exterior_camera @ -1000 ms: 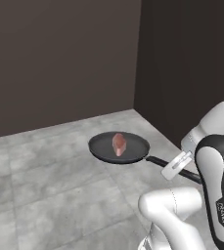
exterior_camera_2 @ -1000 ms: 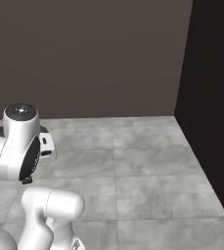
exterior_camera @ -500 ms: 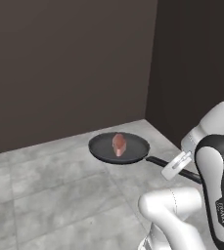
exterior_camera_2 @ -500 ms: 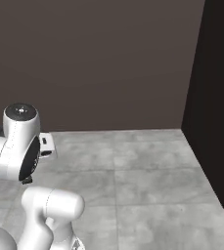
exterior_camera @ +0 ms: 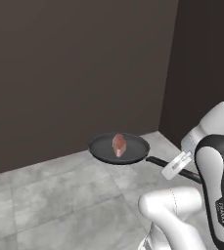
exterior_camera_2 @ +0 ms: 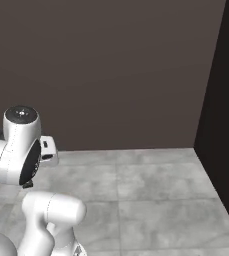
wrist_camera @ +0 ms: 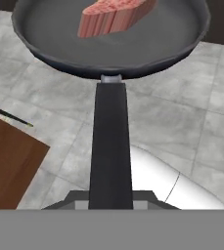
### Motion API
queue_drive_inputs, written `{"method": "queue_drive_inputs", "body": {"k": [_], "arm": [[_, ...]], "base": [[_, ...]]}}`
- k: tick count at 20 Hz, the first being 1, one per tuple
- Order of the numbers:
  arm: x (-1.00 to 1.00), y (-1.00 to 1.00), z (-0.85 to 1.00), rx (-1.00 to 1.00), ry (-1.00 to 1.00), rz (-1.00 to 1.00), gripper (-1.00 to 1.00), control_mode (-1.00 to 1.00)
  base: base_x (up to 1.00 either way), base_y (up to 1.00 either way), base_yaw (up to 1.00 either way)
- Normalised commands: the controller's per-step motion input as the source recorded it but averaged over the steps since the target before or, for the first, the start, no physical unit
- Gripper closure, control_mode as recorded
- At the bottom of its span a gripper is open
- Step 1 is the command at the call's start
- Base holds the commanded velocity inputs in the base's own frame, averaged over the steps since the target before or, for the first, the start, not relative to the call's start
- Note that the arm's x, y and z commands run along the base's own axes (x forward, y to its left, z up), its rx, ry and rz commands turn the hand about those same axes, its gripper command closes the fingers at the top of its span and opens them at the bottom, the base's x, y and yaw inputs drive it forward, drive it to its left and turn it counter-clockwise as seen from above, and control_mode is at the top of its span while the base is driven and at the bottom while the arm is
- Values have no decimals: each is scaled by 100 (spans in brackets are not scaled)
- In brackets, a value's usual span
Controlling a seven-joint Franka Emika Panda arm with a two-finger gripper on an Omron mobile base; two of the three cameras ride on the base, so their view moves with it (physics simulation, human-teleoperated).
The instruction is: Pick up the pan with the steak in it and place it on the dining table. Then place the steak on the plate.
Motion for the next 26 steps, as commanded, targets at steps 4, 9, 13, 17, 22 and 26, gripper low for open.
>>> {"method": "queue_drive_inputs", "body": {"k": [4,9,13,17,22,26], "arm": [[0,0,0,0,0,0,100,100],[0,0,0,0,0,0,100,100],[0,0,0,0,0,0,100,100],[0,0,0,0,0,0,100,100],[0,0,0,0,0,0,100,100],[0,0,0,0,0,0,100,100]], "base": [[100,13,0],[100,11,0],[100,6,0],[100,0,8],[45,0,41],[6,0,50]]}}
